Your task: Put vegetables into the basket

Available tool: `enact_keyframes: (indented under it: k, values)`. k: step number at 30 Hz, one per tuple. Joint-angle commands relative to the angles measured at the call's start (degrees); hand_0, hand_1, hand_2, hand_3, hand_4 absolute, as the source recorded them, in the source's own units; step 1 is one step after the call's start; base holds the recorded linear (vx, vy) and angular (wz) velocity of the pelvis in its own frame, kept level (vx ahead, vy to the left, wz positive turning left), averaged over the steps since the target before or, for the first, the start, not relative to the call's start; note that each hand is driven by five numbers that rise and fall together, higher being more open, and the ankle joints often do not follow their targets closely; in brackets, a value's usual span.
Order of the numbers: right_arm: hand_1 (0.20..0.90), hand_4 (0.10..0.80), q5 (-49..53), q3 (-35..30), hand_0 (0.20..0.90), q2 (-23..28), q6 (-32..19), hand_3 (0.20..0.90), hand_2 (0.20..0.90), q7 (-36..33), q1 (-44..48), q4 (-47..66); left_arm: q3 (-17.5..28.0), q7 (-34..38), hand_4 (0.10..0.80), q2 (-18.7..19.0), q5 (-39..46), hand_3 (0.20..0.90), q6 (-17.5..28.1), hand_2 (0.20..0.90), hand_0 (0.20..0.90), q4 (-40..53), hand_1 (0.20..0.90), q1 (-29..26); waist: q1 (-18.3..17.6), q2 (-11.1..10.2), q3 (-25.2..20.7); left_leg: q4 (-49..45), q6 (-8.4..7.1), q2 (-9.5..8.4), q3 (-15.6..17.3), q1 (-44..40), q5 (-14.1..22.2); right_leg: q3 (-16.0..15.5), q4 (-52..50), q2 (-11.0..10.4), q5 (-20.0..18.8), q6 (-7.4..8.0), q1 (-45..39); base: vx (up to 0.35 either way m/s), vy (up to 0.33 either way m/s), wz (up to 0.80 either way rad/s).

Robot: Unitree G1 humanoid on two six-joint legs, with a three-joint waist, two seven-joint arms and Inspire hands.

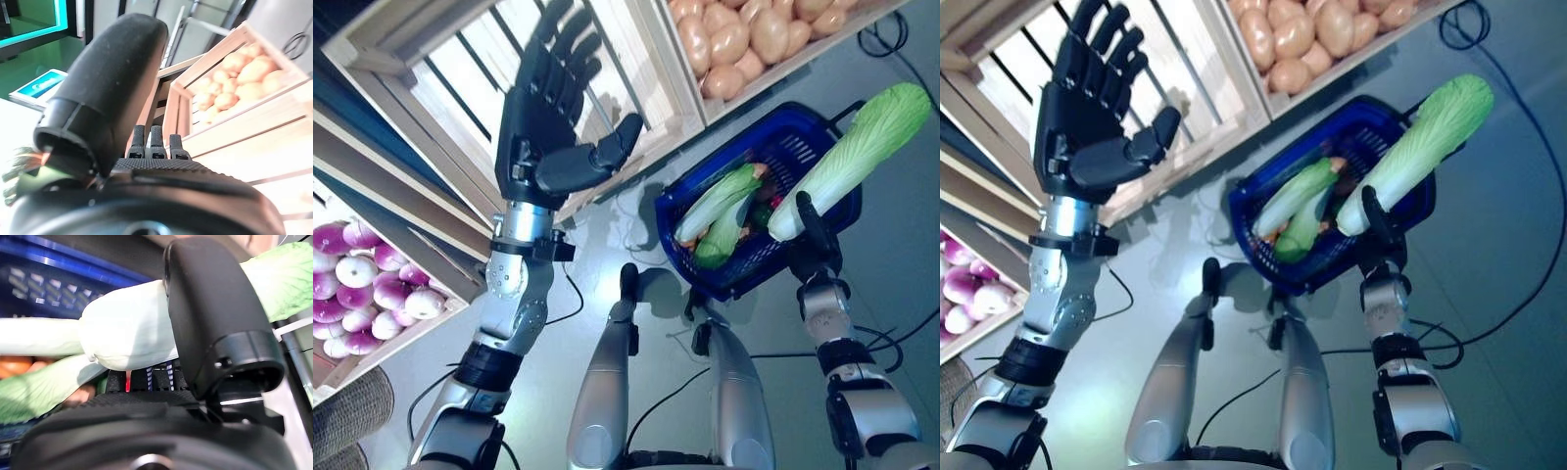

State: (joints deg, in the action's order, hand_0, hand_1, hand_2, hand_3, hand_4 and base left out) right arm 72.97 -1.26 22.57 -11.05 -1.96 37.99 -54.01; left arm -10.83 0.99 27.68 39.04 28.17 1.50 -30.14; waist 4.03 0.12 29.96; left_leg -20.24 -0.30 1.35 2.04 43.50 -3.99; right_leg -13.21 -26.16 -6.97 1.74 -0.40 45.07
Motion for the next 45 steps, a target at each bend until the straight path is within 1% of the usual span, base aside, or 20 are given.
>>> enact_keyframes:
  k: [1,2,6,8,10,18,20,23,24,25,26,27,28,29,31,32,33,38,42,45]
  values:
    - [0.3,0.4,2.7,0.6,0.3,6.0,-6.8,0.3,0.3,-3.4,2.1,3.2,3.1,1.0,0.8,-1.9,-0.2,0.9,9.2,0.9,0.9,7.7,0.9,-4.7,-0.1,1.9,-0.2,-6.8,-0.85,-1.67,0.4,5.1,5.1,1.5,-3.5,-1.2,0.0,1.6,1.9,0.003,-0.042,0.13]
    - [0.3,0.4,1.8,0.8,0.3,5.0,-7.4,0.3,0.3,-4.9,3.0,3.9,3.0,0.7,0.8,-2.8,-0.2,0.9,9.0,0.9,0.9,8.6,0.9,-5.2,-0.3,2.0,-0.2,-8.3,-0.52,-2.06,0.3,7.1,5.4,2.2,-5.0,-0.6,0.4,1.29,3.9,-0.003,-0.03,0.1]
    - [0.3,0.4,0.7,2.1,0.3,3.5,-7.0,0.3,0.3,-6.6,4.4,5.9,2.1,1.2,0.8,-3.5,-1.9,0.9,9.3,0.9,0.9,10.0,0.9,-6.6,-0.3,2.2,-0.2,-12.4,-0.02,-2.37,-0.3,11.5,6.3,3.1,-9.5,-0.5,1.0,0.66,8.1,-0.004,-0.009,0.06]
    - [0.3,0.4,-2.9,3.2,0.3,2.6,-4.1,0.3,0.3,-10.0,5.8,6.0,2.1,2.0,0.8,-4.3,-3.6,0.9,10.3,0.9,0.9,10.3,0.9,-7.7,-0.1,2.4,-0.2,-15.5,-0.12,-2.65,-0.3,13.9,7.3,3.1,-13.1,-0.5,1.9,0.34,10.3,0.042,0.001,0.02]
    - [0.3,0.4,-4.5,3.9,0.3,2.3,-1.1,0.3,0.3,-12.6,6.7,5.2,2.3,2.5,0.8,-4.4,-4.1,0.9,9.8,0.9,0.9,10.7,0.9,-8.8,0.0,2.4,-0.2,-17.4,-0.16,-2.87,-0.3,15.4,8.0,3.1,-14.8,-0.5,2.4,0.2,11.4,0.043,-0.002,0.05]
    - [0.3,0.4,-4.0,6.3,0.3,0.2,5.0,0.3,0.3,-12.1,8.9,2.8,1.5,3.8,0.8,-4.6,-4.4,0.9,8.3,0.9,0.9,11.1,0.9,-10.9,0.6,2.6,-0.2,-20.7,-0.2,-2.82,0.0,17.7,9.4,2.8,-18.4,-0.6,3.4,-0.16,13.7,0.02,-0.001,0.02]
    - [0.3,0.4,-3.3,6.6,0.3,0.0,5.6,0.3,0.3,-10.8,9.2,2.0,1.4,3.1,0.8,-4.8,-3.7,0.9,7.8,0.9,0.9,10.9,0.9,-10.8,0.7,2.6,-0.2,-20.8,-0.19,-2.7,0.1,17.6,9.6,2.5,-18.6,-0.6,3.5,-0.15,13.7,0.016,-0.009,0.01]
    - [0.3,0.4,-3.3,7.0,0.3,-0.3,8.4,0.3,0.3,-10.3,10.0,0.1,1.1,2.0,0.8,-5.0,-2.5,0.9,7.2,0.9,0.9,10.6,0.9,-11.2,0.8,2.7,-0.2,-21.0,-0.58,-2.69,0.1,17.2,9.7,2.4,-18.0,-0.4,3.3,-0.2,13.1,0.0,0.0,0.0]
    - [0.352,0.435,-3.9,7.1,0.352,-0.3,9.4,0.352,0.352,-10.7,10.3,-0.6,1.0,1.7,0.8,-5.1,-2.3,0.9,6.9,0.9,0.9,10.6,0.9,-11.2,0.9,2.7,-0.2,-20.8,-0.59,-2.66,0.2,16.9,9.7,2.3,-17.6,-0.3,3.3,-0.23,12.9,0.0,0.0,0.0]
    - [0.347,0.431,-4.1,7.1,0.347,-0.3,9.9,0.347,0.347,-10.8,10.4,-1.0,1.0,1.6,0.8,-5.1,-2.3,0.9,6.7,0.9,0.9,10.7,0.9,-11.3,0.9,2.7,-0.2,-20.6,-0.59,-2.64,0.2,16.8,9.6,2.3,-17.5,-0.3,3.3,-0.23,12.7,0.0,0.0,0.0]
    - [0.324,0.416,-3.7,7.1,0.324,-0.1,11.7,0.324,0.324,-10.7,10.7,-2.4,1.1,1.6,0.8,-5.1,-2.2,0.9,6.1,0.9,0.9,10.8,0.9,-11.4,1.0,2.7,-0.2,-20.2,-0.6,-2.87,0.2,16.1,9.6,2.3,-17.0,0.1,3.2,-0.21,12.0,0.0,0.0,0.0]
    - [0.366,0.444,-3.6,7.1,0.366,0.0,12.9,0.366,0.366,-11.2,10.7,-3.3,1.1,1.6,0.8,-5.1,-2.2,0.9,5.8,0.9,0.9,10.8,0.9,-11.6,1.1,2.6,-0.2,-20.0,-0.63,-2.95,0.2,15.7,9.6,2.2,-16.6,0.3,3.1,-0.16,11.6,0.0,0.0,0.0]
    - [0.469,0.513,-3.4,7.1,0.469,0.0,13.4,0.469,0.469,-11.4,10.7,-3.7,1.1,1.6,0.8,-5.1,-2.3,0.9,5.7,0.9,0.9,10.8,0.9,-11.6,1.1,2.5,-0.2,-19.9,-0.63,-2.95,0.2,15.5,9.7,2.2,-16.4,0.3,3.1,-0.15,11.4,0.006,-0.02,-0.04]
    - [0.9,0.8,-2.4,7.1,0.9,0.1,15.0,0.9,0.9,-11.0,10.7,-5.5,1.1,1.2,0.8,-5.1,-2.4,0.9,5.4,0.9,0.9,10.8,0.9,-11.7,1.3,2.4,-0.2,-19.6,-0.61,-2.83,0.3,14.8,9.6,2.1,-15.9,0.6,3.0,-0.16,10.6,0.004,-0.024,-0.06]
    - [0.839,0.759,-0.9,7.3,0.839,0.3,15.7,0.839,0.839,-10.5,11.1,-7.0,1.1,1.4,0.8,-5.0,-2.3,0.9,4.8,0.9,0.9,11.0,0.9,-11.7,1.4,2.3,-0.2,-18.9,-0.58,-2.84,0.2,13.9,9.6,2.0,-15.1,0.8,2.8,-0.14,9.8,-0.003,-0.021,-0.04]
    - [0.839,0.759,-0.8,7.3,0.839,0.3,15.7,0.839,0.839,-10.5,11.1,-7.1,1.1,1.4,0.8,-5.0,-2.3,0.9,4.8,0.9,0.9,11.0,0.9,-11.7,1.4,2.3,-0.2,-18.8,-0.59,-2.83,0.2,13.8,9.5,2.0,-15.0,0.8,2.8,-0.13,9.7,0.0,0.0,0.0]
    - [0.9,0.8,1.3,6.9,0.9,-0.1,17.2,0.9,0.9,-11.1,11.4,-8.4,1.0,1.3,0.8,-4.7,-1.9,0.9,4.1,0.9,0.9,10.9,0.9,-11.9,1.6,2.2,-0.2,-18.2,-0.66,-2.79,0.3,12.7,9.5,1.9,-14.1,0.9,2.5,0.04,8.7,0.01,-0.032,0.0]
    - [0.9,0.8,5.1,6.3,0.9,-0.5,20.7,0.9,0.9,-10.2,12.6,-11.1,0.5,0.8,0.8,-4.7,-1.7,0.9,4.0,0.9,0.9,10.4,0.9,-12.2,1.7,2.3,-0.2,-16.1,-0.88,-2.45,0.5,10.3,9.0,1.9,-11.1,1.0,2.0,0.2,6.3,0.003,-0.005,0.01]
    - [0.9,0.8,6.8,6.3,0.9,-0.8,20.6,0.9,0.9,-12.2,12.7,-12.2,0.2,0.3,0.8,-4.5,-0.4,0.9,2.4,0.9,0.9,9.6,0.9,-12.1,1.7,2.1,-0.2,-13.1,-1.05,-2.44,0.6,7.1,8.2,2.1,-8.2,1.5,1.4,0.53,3.4,0.005,0.005,0.02]
    - [0.9,0.8,5.3,6.1,0.9,-0.7,19.4,0.9,0.9,-14.5,12.3,-12.6,0.3,0.0,0.8,-4.3,-0.2,0.9,2.5,0.9,0.9,9.2,0.9,-11.5,1.6,2.0,-0.2,-10.9,-1.14,-2.41,1.1,4.9,7.4,1.8,-5.6,1.3,0.7,0.79,1.4,0.024,0.002,-0.05]
